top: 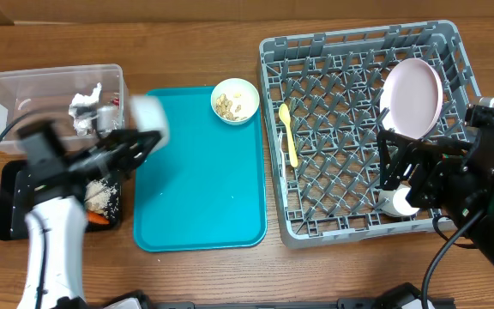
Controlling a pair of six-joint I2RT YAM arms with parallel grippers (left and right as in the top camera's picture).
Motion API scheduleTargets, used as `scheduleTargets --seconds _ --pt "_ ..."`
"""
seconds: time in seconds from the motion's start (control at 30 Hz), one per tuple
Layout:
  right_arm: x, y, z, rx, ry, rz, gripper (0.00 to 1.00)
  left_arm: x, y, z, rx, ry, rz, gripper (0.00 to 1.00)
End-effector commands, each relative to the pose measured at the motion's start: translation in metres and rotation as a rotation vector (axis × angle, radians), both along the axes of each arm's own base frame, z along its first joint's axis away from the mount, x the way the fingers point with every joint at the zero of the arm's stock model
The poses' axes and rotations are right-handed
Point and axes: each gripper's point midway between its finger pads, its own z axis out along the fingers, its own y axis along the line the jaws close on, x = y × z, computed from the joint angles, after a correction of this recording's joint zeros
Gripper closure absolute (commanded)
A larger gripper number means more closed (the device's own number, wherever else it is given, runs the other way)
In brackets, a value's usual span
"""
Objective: Sort waste into correct bins and load items into the dishwasher rack
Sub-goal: 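Carry the empty white bowl to the rack's back left with left gripper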
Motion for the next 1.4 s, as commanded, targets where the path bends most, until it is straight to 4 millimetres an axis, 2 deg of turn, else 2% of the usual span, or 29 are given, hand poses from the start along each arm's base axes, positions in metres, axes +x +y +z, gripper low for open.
scheduleTargets --seconds 0.0,0.1,0.17,0.23,0.47,0.63,0.77,0.9,0.97,1.37 --pt "-0.001 -0.004 0.005 0.002 -0.021 -0.014 0.0 0.011 -0.063 0.046 -0.052 -0.038 -0.072 0.96" --pt "-0.001 -0.004 0.005 0.002 -0.021 -0.014 0.0 0.024 -0.102 0.075 -0.104 -0.108 -0.04 0.96" --pt "-0.001 -0.004 0.005 0.002 -0.021 -0.014 0.0 0.03 -0.122 0.084 -0.143 -0.121 -0.01 0.94" --pt "-0.001 -0.004 0.005 0.002 -0.021 -0.014 0.0 0.037 -0.14 0.084 -0.181 -0.104 0.014 0.94" --pt "-0.001 -0.004 0.005 0.002 -0.021 -0.014 0.0 0.044 -0.212 0.058 -0.306 -0.06 -0.069 0.96" --pt "-0.001 -0.004 0.005 0.002 -0.021 -0.014 0.0 0.056 -0.248 0.032 -0.396 0.007 -0.156 0.96" --pt "-0.001 -0.004 0.005 0.002 -0.021 -0.014 0.0 0.066 -0.274 0.022 -0.398 0.007 -0.262 0.96" --pt "-0.001 -0.004 0.005 0.002 -0.021 -0.014 0.0 0.08 -0.289 0.012 -0.384 0.023 -0.323 0.96" --pt "-0.001 -0.004 0.005 0.002 -0.021 -0.014 0.0 0.089 -0.293 -0.001 -0.368 0.064 -0.314 0.96" --pt "-0.001 -0.004 0.005 0.002 -0.021 -0.014 0.0 0.099 -0.298 -0.053 -0.336 0.168 -0.291 0.96"
